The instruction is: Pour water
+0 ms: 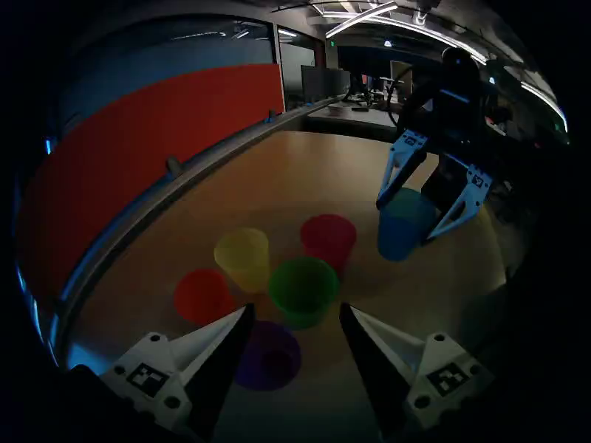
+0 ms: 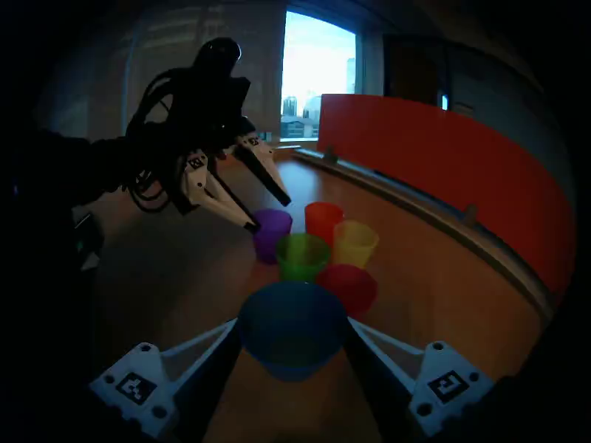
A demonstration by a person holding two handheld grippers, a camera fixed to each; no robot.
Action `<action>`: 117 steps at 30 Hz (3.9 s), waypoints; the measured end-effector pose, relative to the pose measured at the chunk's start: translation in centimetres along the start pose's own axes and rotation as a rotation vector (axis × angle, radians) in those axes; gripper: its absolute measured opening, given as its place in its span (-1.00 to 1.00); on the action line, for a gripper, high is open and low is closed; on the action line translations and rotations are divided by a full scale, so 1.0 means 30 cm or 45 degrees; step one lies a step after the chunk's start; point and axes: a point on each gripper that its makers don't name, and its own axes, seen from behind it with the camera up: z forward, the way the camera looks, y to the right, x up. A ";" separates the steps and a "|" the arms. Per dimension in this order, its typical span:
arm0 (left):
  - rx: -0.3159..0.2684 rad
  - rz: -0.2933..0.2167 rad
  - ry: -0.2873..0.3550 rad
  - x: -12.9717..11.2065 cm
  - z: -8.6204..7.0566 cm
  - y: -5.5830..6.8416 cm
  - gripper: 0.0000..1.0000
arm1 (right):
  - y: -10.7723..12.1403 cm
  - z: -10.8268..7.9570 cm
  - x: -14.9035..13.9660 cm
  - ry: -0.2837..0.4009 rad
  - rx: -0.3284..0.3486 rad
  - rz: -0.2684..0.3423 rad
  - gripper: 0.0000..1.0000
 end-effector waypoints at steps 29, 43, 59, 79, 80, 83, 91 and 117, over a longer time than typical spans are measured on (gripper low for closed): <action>-0.016 0.033 -0.170 -0.039 0.155 0.023 0.69 | 0.102 -0.124 0.079 0.088 -0.103 0.018 0.85; -0.026 0.037 -0.204 -0.044 0.215 0.042 0.69 | 0.117 -0.143 0.066 0.092 -0.118 0.020 0.85; -0.025 -0.023 -0.163 -0.035 0.272 0.025 0.69 | 0.112 -0.136 0.060 0.082 -0.113 0.021 0.84; -0.046 -0.083 -0.135 -0.042 0.303 0.034 0.65 | 0.107 -0.127 0.047 0.068 -0.107 0.017 0.85; -0.052 -0.086 -0.132 -0.042 0.302 0.038 0.65 | 0.107 -0.127 0.046 0.068 -0.107 0.018 0.85; -0.065 -0.088 -0.121 -0.040 0.298 0.046 0.65 | 0.108 -0.127 0.047 0.071 -0.108 0.018 0.85; -0.064 -0.077 -0.071 -0.016 0.264 0.051 0.65 | 0.111 -0.132 0.052 0.080 -0.114 0.024 0.85; 0.092 -0.109 0.253 0.194 -0.026 0.003 0.65 | 0.085 -0.202 0.169 0.148 -0.158 -0.011 0.84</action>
